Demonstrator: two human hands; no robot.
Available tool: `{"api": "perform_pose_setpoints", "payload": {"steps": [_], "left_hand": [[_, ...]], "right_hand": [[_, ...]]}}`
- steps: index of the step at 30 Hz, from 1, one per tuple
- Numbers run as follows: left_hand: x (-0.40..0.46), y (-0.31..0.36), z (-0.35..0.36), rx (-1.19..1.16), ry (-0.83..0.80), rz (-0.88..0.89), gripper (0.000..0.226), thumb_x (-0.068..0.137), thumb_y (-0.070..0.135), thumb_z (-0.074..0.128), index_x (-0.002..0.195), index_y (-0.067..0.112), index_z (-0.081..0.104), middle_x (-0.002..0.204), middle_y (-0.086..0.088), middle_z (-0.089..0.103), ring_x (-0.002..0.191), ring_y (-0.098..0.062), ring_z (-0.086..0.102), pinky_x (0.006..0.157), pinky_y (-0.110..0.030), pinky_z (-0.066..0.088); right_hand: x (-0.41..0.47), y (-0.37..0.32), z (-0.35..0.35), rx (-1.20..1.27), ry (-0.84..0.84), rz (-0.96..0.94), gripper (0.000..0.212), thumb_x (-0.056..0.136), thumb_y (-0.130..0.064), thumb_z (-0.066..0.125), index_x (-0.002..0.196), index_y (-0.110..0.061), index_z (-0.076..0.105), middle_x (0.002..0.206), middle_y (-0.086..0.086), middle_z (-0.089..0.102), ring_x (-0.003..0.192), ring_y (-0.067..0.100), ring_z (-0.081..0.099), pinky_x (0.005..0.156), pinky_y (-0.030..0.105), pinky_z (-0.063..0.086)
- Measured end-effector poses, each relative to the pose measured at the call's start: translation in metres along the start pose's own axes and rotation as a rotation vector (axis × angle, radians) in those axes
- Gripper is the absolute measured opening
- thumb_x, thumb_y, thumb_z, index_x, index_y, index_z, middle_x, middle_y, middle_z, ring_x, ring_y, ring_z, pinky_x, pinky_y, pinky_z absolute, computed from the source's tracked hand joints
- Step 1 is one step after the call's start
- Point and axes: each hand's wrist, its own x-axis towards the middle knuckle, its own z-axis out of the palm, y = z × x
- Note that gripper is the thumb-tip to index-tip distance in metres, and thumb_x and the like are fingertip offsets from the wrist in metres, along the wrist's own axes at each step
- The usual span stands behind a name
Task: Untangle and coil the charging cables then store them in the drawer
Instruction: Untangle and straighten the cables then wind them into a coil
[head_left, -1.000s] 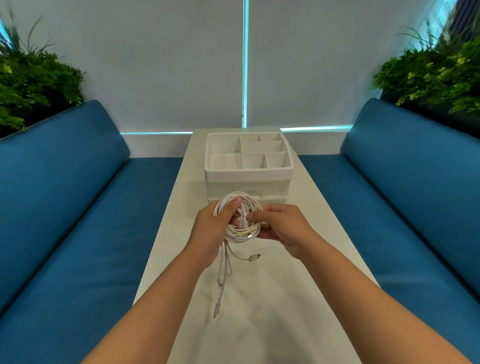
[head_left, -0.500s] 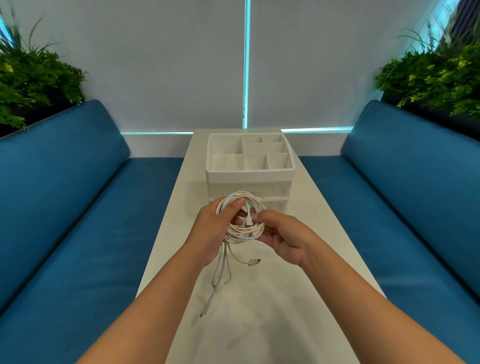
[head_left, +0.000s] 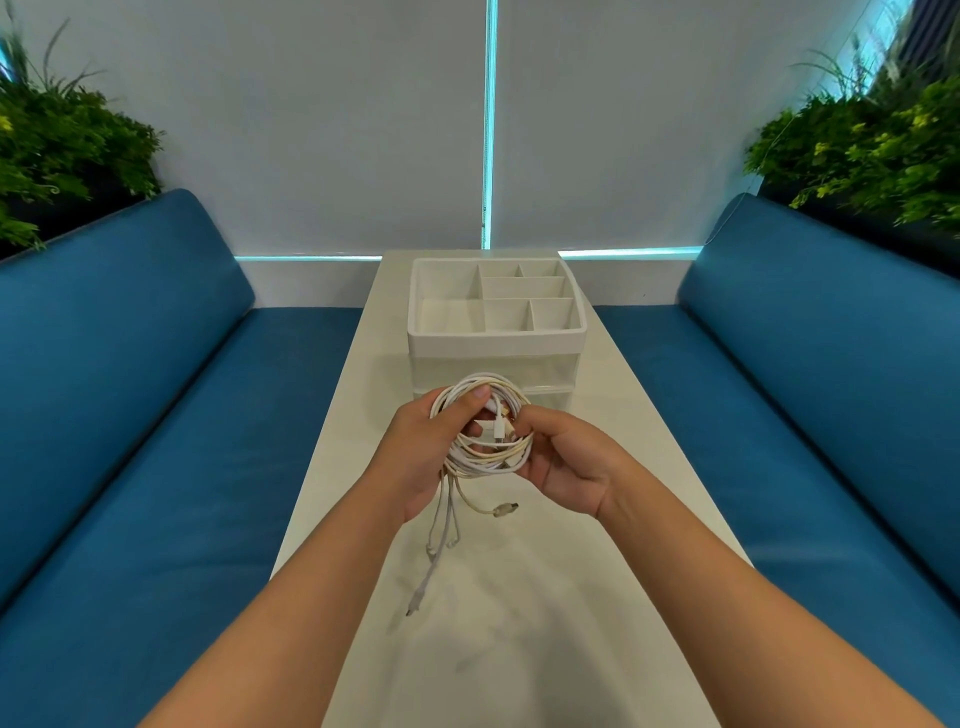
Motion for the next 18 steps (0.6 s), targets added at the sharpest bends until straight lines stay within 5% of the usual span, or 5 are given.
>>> {"api": "perform_pose_setpoints", "payload": {"steps": [4, 8, 12, 14, 18], "left_hand": [[-0.002, 0.0, -0.001, -0.022, -0.024, -0.05, 0.026, 0.089, 0.032, 0.067, 0.1, 0.01, 0.073, 0.078, -0.004, 0.063, 0.066, -0.012, 0.058, 0.069, -0.029, 0.05], [-0.004, -0.001, -0.003, 0.003, 0.026, -0.056, 0.023, 0.089, 0.033, 0.067, 0.099, 0.013, 0.074, 0.07, 0.002, 0.063, 0.063, -0.012, 0.056, 0.064, -0.025, 0.048], [-0.001, 0.0, -0.004, 0.091, 0.12, -0.008, 0.022, 0.088, 0.035, 0.069, 0.091, 0.014, 0.074, 0.069, -0.002, 0.064, 0.064, -0.015, 0.057, 0.062, -0.025, 0.047], [0.0, 0.002, -0.005, 0.065, 0.118, -0.022, 0.021, 0.088, 0.033, 0.069, 0.093, 0.013, 0.074, 0.075, -0.003, 0.067, 0.068, -0.016, 0.058, 0.066, -0.028, 0.049], [0.0, 0.006, -0.01, -0.191, -0.085, -0.098, 0.042, 0.084, 0.031, 0.068, 0.116, 0.005, 0.068, 0.112, -0.016, 0.071, 0.101, -0.028, 0.067, 0.095, -0.04, 0.051]], "right_hand": [[0.001, 0.001, -0.005, -0.034, -0.061, -0.011, 0.034, 0.087, 0.006, 0.045, 0.116, 0.007, 0.062, 0.104, 0.019, 0.068, 0.091, 0.026, 0.067, 0.091, 0.034, 0.053], [0.003, -0.001, -0.003, -0.357, 0.031, -0.127, 0.036, 0.087, 0.003, 0.048, 0.121, 0.001, 0.059, 0.104, 0.016, 0.066, 0.092, 0.024, 0.062, 0.091, 0.035, 0.051], [0.003, -0.004, 0.006, -0.634, 0.112, -0.209, 0.04, 0.075, -0.025, 0.057, 0.109, -0.006, 0.065, 0.1, 0.01, 0.069, 0.09, 0.024, 0.062, 0.092, 0.038, 0.049], [0.005, -0.008, 0.008, -0.638, 0.125, -0.23, 0.047, 0.074, -0.031, 0.059, 0.107, 0.002, 0.064, 0.095, 0.013, 0.065, 0.087, 0.028, 0.059, 0.089, 0.039, 0.049], [0.002, -0.016, 0.002, -0.337, -0.006, -0.21, 0.027, 0.093, -0.012, 0.057, 0.112, 0.005, 0.066, 0.098, 0.015, 0.07, 0.088, 0.023, 0.067, 0.086, 0.032, 0.055]]}}
